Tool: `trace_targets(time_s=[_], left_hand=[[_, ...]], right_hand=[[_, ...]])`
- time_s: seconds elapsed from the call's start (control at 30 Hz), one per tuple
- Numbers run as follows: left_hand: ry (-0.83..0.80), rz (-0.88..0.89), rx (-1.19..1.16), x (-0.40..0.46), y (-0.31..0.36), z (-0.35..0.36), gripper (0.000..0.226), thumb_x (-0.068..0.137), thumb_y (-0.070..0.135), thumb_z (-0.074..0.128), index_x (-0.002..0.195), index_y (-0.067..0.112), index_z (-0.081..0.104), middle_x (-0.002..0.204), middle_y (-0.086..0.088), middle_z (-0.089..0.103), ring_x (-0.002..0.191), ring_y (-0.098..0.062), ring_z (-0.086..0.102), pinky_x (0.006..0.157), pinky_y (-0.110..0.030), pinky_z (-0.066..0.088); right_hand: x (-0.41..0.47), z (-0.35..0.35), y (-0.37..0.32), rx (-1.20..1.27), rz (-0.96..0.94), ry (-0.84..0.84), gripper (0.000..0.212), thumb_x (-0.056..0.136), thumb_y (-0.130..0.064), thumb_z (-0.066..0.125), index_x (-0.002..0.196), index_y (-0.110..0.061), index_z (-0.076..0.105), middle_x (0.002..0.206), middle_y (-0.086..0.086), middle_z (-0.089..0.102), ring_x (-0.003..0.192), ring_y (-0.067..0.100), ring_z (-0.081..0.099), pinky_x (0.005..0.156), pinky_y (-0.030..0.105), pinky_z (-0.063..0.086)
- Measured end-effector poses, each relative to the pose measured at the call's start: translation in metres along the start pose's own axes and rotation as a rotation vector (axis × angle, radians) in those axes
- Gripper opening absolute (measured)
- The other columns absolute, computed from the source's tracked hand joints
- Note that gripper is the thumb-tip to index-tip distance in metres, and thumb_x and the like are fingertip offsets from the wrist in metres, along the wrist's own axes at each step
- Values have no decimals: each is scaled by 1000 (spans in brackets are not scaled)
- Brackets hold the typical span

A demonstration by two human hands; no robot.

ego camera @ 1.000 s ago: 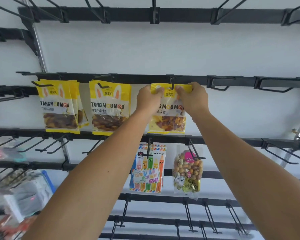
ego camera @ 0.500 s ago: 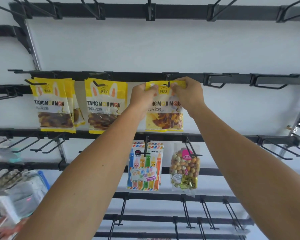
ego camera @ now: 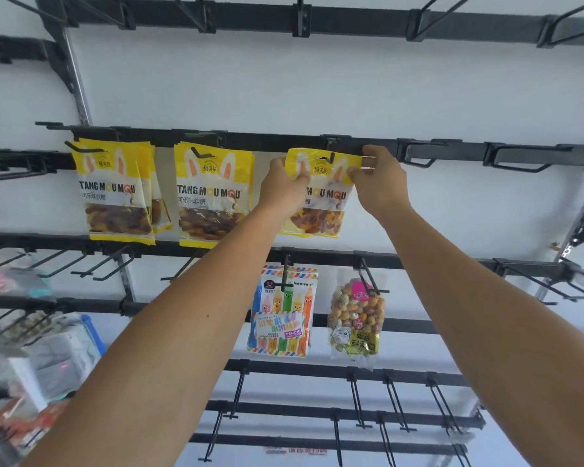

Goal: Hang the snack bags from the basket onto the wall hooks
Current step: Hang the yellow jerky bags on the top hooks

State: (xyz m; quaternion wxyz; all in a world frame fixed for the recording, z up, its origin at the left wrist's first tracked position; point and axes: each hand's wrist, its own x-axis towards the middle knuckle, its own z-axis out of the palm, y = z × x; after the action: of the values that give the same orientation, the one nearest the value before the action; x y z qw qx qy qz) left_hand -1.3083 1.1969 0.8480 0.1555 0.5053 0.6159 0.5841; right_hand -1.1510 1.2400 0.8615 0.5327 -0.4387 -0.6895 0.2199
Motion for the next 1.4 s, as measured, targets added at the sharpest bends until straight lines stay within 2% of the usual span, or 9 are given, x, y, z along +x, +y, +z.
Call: trace_targets(time_s=[0.17, 0.23, 0.3, 0.37, 0.63, 0.8, 1.1, 1.3, 1.4], left_hand=[[20, 98, 185, -25, -5, 2, 67, 101, 13, 55, 157, 14, 18, 155, -8, 35, 137, -25, 43, 95, -22, 37], [56, 169, 295, -37, -9, 2, 72, 97, 11, 59, 157, 14, 18, 155, -9, 33, 138, -27, 43, 108, -32, 42], [65, 231, 388, -48, -20, -1, 73, 93, 10, 62, 154, 12, 23, 153, -10, 34, 138, -29, 43, 109, -44, 46], [24, 271, 477, -66, -25, -9, 69, 95, 12, 59, 154, 10, 25, 155, -10, 32, 142, -29, 36, 113, -44, 41], [-70, 398, 790, -144, -42, -91, 48, 100, 31, 53, 144, 15, 47, 146, -4, 49, 133, -26, 45, 97, -43, 47], [-133, 431, 914, -190, -66, -169, 46, 101, 37, 48, 143, 18, 47, 143, -4, 51, 128, -28, 48, 91, -44, 47], [-201, 300, 990, -246, -154, -279, 46, 101, 39, 46, 142, 17, 48, 141, -7, 55, 123, -30, 54, 91, -45, 49], [-327, 35, 1005, -283, -257, -296, 45, 102, 39, 46, 142, 18, 47, 141, -7, 54, 125, -30, 52, 89, -43, 46], [-401, -76, 1029, -304, -314, -301, 40, 101, 37, 47, 135, 16, 51, 130, -7, 60, 117, -32, 57, 84, -42, 49]], right_hand=[[-24, -7, 7, -161, -116, -18, 47, 98, -19, 54, 145, -18, 45, 141, 0, 55, 124, 20, 55, 96, 36, 51], [-38, -7, 10, -250, -173, -36, 46, 99, -21, 52, 145, -17, 45, 142, 2, 54, 128, 23, 51, 101, 40, 48], [-54, -6, 12, -345, -214, -67, 46, 100, -23, 50, 146, -16, 44, 145, 5, 51, 133, 26, 46, 103, 40, 43], [-74, -5, 11, -418, -257, -85, 45, 101, -24, 47, 145, -14, 44, 145, 7, 51, 133, 27, 43, 102, 41, 43], [-175, 25, -25, -721, -377, -173, 43, 98, -29, 47, 140, -17, 50, 143, 6, 53, 129, 30, 47, 98, 47, 45], [-243, 62, -62, -785, -346, -226, 47, 101, -34, 45, 143, -15, 46, 147, 5, 48, 139, 27, 37, 107, 47, 38], [-343, 161, -85, -760, -299, -418, 47, 102, -35, 42, 146, -18, 42, 151, 3, 43, 140, 26, 35, 111, 45, 33], [-388, 229, -30, -753, -238, -638, 49, 103, -37, 38, 149, -20, 37, 155, 2, 38, 142, 25, 33, 114, 46, 31], [-413, 266, 4, -717, -209, -762, 48, 103, -34, 40, 148, -19, 39, 154, 3, 40, 141, 27, 35, 112, 45, 32]])
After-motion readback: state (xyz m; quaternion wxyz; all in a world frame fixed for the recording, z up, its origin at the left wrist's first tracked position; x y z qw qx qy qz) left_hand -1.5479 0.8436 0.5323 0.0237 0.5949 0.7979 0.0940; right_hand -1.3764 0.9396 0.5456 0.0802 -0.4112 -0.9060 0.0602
